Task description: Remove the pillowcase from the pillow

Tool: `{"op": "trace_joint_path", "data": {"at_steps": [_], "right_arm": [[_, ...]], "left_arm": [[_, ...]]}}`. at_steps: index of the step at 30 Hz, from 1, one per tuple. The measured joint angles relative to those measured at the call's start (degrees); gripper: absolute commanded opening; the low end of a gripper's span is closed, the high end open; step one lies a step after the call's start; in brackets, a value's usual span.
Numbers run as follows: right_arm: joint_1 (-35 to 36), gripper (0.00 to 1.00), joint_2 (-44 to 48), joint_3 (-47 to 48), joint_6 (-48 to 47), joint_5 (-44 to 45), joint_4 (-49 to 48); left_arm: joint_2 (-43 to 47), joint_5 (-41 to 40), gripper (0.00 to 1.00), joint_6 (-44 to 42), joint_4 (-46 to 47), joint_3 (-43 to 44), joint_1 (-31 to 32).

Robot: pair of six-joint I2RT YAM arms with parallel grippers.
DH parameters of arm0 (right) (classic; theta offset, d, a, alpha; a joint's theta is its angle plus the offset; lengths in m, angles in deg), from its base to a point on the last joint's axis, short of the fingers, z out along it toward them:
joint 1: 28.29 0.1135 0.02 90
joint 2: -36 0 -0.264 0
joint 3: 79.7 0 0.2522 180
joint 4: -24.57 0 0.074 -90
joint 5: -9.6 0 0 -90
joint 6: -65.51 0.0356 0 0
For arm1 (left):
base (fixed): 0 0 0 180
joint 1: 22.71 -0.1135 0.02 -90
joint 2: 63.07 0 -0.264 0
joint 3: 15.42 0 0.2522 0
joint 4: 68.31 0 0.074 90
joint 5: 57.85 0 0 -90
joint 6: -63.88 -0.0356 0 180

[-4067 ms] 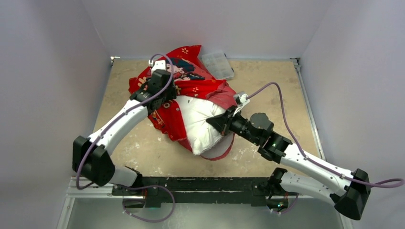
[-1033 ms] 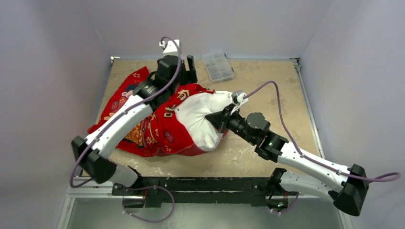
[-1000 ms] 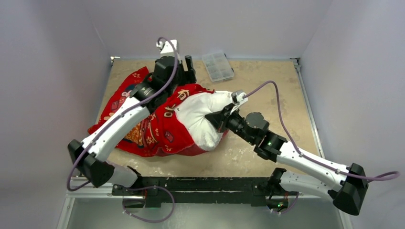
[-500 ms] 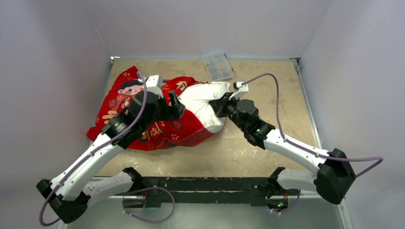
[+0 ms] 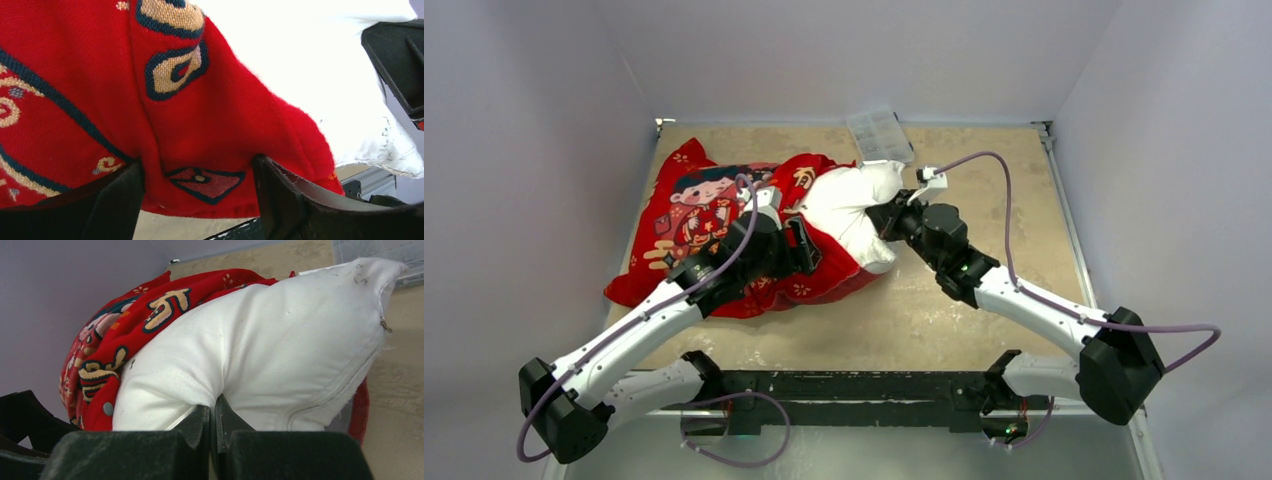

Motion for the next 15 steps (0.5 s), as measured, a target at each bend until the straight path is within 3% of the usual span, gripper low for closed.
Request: {"op": "trace_joint_path", "data": {"at_steps": [3,6,7,15], "right_arm": [[-0.1,0.0,0.0,-0.2,0.0,0.2,0.0],[-0.1,0.0,0.3,-0.2,0.0,0.4,0.2],[-0.1,0.0,0.7,-0.3,0.0,0.6,0.5],[-0.3,0.0,7.0,1.3,1.5,2.2,10.1]], "left_arm": [[-1.2,0.0,0.36,0.9,1.1,0.0,0.3],[-1.7,-0.5,0.13,1.6,1.1,0.0,0.5],[-1.6,-0.8,0.01,1.6,0.9,0.0,0.5],[-1.5,-9.3,0.0,3.3,-6.9,2.9,1.5]]}}
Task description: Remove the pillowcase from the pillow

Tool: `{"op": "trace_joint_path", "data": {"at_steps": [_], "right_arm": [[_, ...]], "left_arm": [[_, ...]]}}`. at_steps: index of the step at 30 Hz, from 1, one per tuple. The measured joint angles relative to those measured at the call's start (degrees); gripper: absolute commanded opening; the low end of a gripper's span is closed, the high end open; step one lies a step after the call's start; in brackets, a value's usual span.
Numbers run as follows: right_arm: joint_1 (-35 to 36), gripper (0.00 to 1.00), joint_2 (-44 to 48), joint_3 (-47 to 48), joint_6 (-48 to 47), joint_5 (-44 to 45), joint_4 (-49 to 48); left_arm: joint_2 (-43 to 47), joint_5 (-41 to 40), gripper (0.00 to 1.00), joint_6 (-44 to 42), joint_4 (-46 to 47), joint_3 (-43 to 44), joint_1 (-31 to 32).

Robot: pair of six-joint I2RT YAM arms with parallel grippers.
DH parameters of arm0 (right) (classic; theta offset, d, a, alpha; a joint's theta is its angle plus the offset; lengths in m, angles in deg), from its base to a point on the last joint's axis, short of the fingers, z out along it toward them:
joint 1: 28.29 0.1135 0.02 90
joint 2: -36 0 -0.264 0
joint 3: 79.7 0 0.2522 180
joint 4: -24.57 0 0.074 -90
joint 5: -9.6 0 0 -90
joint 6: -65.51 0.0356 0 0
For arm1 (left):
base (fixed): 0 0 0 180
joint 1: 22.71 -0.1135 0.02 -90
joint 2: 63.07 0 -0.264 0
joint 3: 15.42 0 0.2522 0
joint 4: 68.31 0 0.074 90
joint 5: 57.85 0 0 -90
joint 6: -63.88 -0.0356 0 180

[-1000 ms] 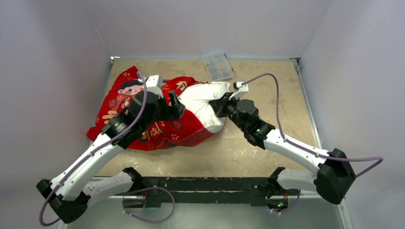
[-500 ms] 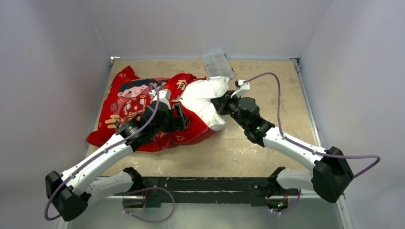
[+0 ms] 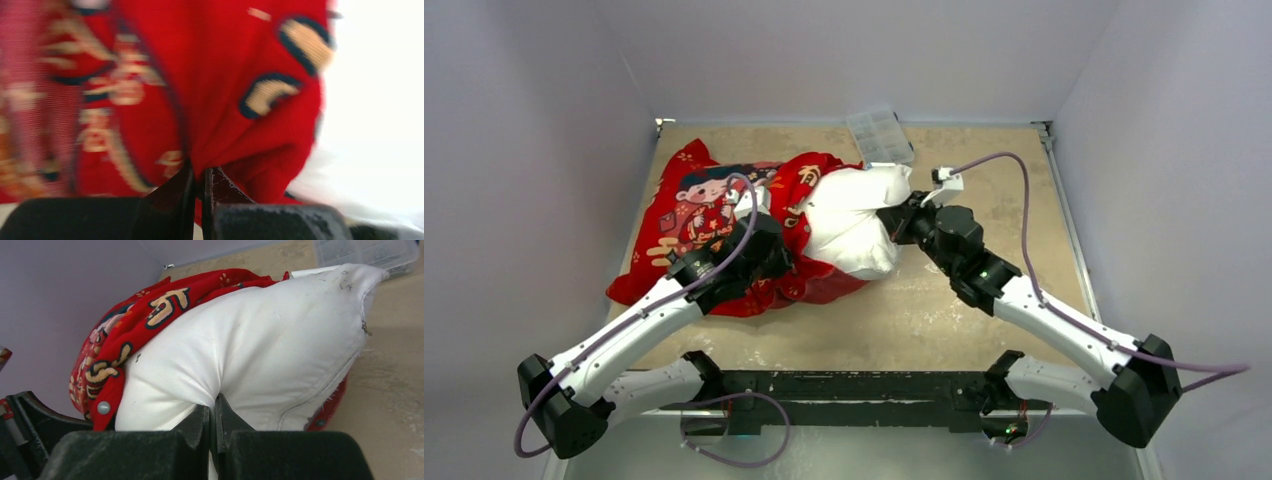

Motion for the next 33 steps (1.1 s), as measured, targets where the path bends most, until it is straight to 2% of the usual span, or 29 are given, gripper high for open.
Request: {"op": "trace_joint_path", "data": {"at_steps": [6,11,17,23,26,29,31,33], "right_arm": [[-0.3,0.0,8.8,3.5,0.7,6.8,7.4],[-0.3,0.0,14.8,6.0,0.7,12.3,12.7],[-0.3,0.0,17.0,7.9,0.8,15.1,18.0],[-0.2,0.0,17.9,7.9,-0.3,11.0,20.0],[-0.2,0.0,17.8,7.9,-2.5,6.7,19.8],[-0.5,0.01,17.3,7.9,-4.7,2.7,18.7],[-0.9,0.05,16.2,7.9,-5.9,-0.2,17.7],[-1.5,0.06,14.3,7.9,-7.4,-3.7,16.0]], "left_arm": [[-3.2,-13.8,0.0,2.2,-9.0,2.8,0.0],[-7.6,-20.9,0.0,4.2,-10.4,4.5,0.3],[-12.1,-27.5,0.0,5.8,-11.5,6.0,-1.8],[-14.0,-25.2,0.0,0.2,-6.3,6.1,-13.6],[-13.7,-22.2,0.1,-3.1,-3.0,5.9,-17.5],[-12.2,-19.5,0.16,-6.3,-1.6,4.5,-18.5],[-10.5,-17.9,0.2,-8.0,-1.0,3.1,-19.1],[-8.2,-16.2,0.27,-9.3,-0.9,1.9,-19.6]]}}
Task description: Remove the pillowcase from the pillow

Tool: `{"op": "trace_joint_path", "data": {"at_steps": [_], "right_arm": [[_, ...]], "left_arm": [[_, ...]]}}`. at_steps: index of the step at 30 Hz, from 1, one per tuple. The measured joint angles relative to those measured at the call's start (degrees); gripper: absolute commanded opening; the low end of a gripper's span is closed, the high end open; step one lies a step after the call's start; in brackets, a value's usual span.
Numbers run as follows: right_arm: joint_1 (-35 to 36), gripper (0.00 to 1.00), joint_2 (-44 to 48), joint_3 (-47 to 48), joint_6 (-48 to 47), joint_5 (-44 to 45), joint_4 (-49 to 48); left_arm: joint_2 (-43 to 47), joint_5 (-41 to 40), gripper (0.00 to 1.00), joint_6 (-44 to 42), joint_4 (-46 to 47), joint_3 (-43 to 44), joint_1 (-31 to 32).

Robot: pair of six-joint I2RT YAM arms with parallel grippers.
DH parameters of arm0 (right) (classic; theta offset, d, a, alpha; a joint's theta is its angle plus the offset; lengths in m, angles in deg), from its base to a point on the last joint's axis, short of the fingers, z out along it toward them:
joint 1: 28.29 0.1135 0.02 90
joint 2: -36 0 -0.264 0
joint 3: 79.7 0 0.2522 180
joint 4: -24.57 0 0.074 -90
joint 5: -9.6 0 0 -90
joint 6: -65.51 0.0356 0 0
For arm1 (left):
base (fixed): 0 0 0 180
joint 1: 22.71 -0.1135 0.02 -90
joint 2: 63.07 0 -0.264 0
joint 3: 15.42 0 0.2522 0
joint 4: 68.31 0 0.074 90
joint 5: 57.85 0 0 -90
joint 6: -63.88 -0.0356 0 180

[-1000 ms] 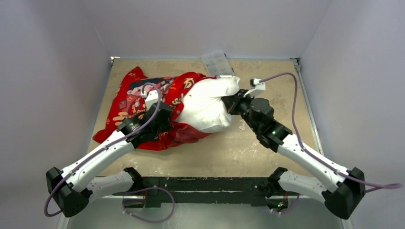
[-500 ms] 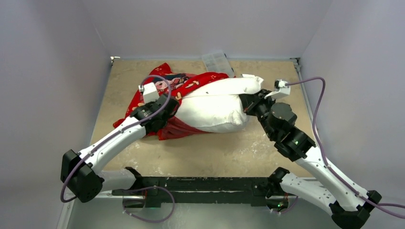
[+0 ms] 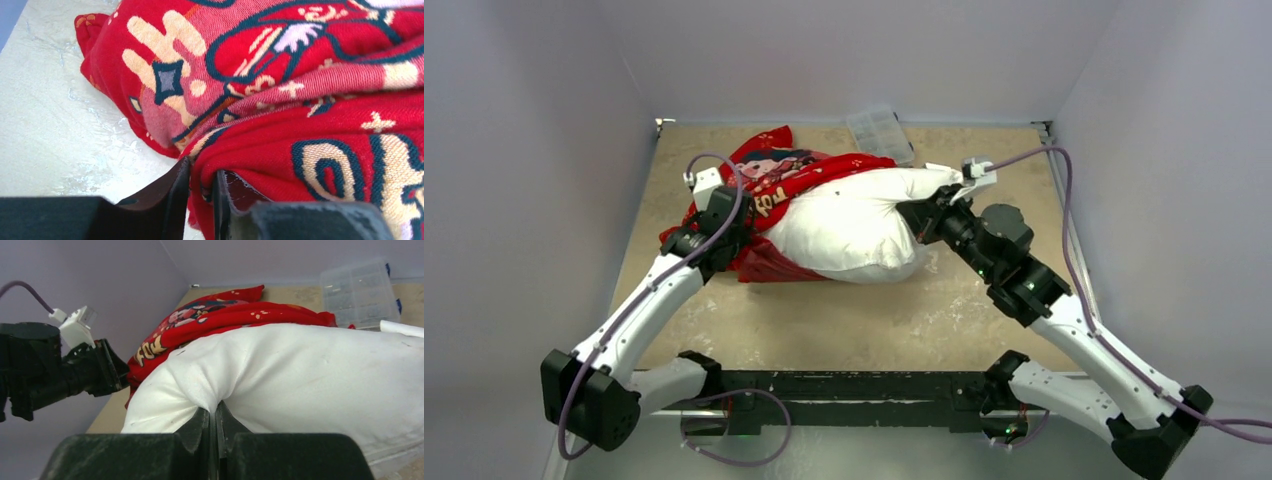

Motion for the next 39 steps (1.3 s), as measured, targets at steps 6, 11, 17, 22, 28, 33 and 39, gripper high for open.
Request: {"op": "trace_joint_path", "data": {"at_steps": [6,11,17,22,28,33,39], "right_arm": [[-0.7,0.11,-9.2,0.1,-2.6,-9.4,-3.4],[-0.9,0.33,-15.0,-0.5,-3.5,-18.1,-3.1],[-0.4,0.66,-14.7,0.1,-5.8,-23.2,-0.9],[1.3,0.91,-14.4,4.2,-6.9,-23.8,4.3],[1.9,0.99,-11.3,12.6,-7.3,-19.1,6.5],[1.9,0.99,-14.7,14.9,-7.2,-12.2,5.0],[1.9,0.99,-24.1,11.1,-3.3,-3.5,5.3]], "left_arm": [[7.4,2.9,0.57,-3.0,-2.8,-1.3,-0.8],[11.2,5.6,0.64,-4.1,-6.6,0.4,-1.1],[11.0,10.0,0.68,-6.1,-7.3,6.6,-1.2],[9.0,12.3,0.7,-7.7,-6.7,10.2,-1.2],[8.9,13.9,0.71,-8.9,-5.0,10.4,-1.2],[9.5,15.9,0.71,-9.5,-4.3,8.9,-1.2],[9.7,18.5,0.71,-11.5,-4.3,8.7,-1.2]]}}
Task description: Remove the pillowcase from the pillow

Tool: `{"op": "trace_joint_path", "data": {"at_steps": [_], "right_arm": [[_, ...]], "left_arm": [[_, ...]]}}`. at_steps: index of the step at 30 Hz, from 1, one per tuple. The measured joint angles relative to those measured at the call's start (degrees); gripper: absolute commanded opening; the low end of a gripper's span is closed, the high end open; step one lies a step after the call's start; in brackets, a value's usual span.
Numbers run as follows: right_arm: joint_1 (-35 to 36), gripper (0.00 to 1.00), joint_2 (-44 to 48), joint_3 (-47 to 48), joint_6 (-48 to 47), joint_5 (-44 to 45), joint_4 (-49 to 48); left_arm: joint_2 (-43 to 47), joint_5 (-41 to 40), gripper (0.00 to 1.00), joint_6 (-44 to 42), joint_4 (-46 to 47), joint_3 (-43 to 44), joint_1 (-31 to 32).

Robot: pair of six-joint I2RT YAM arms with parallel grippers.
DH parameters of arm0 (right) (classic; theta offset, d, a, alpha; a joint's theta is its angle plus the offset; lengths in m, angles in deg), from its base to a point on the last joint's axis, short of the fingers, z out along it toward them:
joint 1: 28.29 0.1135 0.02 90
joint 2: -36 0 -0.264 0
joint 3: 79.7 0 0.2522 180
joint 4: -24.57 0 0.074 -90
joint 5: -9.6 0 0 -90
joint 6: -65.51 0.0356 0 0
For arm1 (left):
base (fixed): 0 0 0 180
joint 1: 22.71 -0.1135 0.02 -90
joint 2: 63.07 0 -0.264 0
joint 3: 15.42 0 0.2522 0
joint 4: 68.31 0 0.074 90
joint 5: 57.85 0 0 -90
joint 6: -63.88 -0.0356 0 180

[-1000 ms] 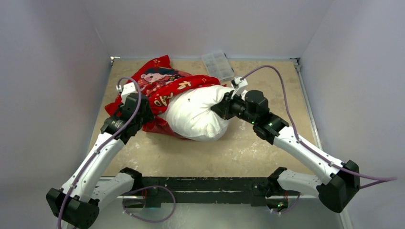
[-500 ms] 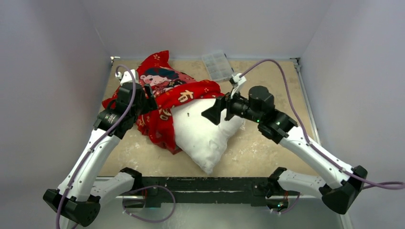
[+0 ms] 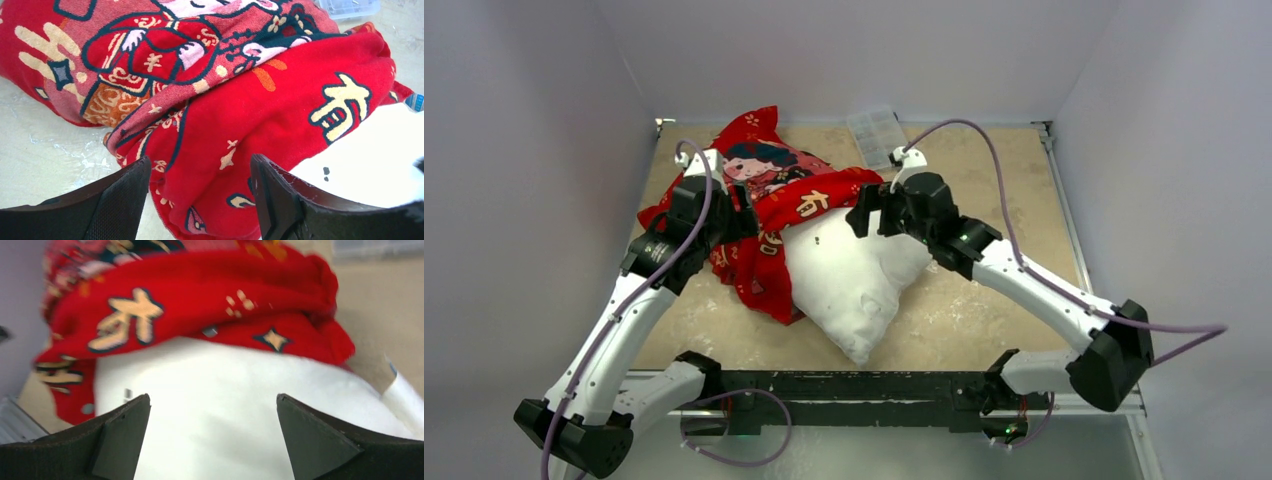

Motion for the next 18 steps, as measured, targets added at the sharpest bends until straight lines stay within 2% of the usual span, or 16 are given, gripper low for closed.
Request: {"op": "trace_joint_path", "data": {"at_steps": [5,8,9,10,11,14,15,18], "right_arm": [[-0.1,0.99,-5.9,-4.2,2.8,2.7,-2.1],[-0.1,0.92,-8.1,-7.5,3.0,1.6,-6.3],[-0.1,0.84,-8.3,-9.2,2.8,0.6,-8.6],[-0.1,0.72,-8.3,-10.9,2.7,-0.3,-10.4],[-0.1,0.5,-8.2,-12.4,2.6,-1.2,-12.2],[-0.1,0.09,-8.0,-15.3,2.6,-3.7,-16.5],[0.1,0.0,-8.0,-15.8,2.5,-4.4,-17.8],[0.7,0.0,-7.8,-16.5,2.6,-5.8,-20.3]], "left_arm": [[-0.1,1.9,0.71,-1.0,0.2,0.0,0.0],[-1.2,3.5,0.72,-1.7,1.4,0.0,0.0],[-1.9,4.0,0.72,-1.8,1.9,0.0,0.0],[-2.9,4.8,0.72,-2.1,2.4,0.3,0.0],[-4.2,5.7,0.72,-2.2,3.0,0.6,0.0],[-9.4,8.6,0.73,-2.7,4.8,2.5,0.3],[-11.4,8.7,0.73,-2.8,5.4,3.4,0.9],[-17.6,7.0,0.74,-3.8,6.1,6.9,5.0]]}}
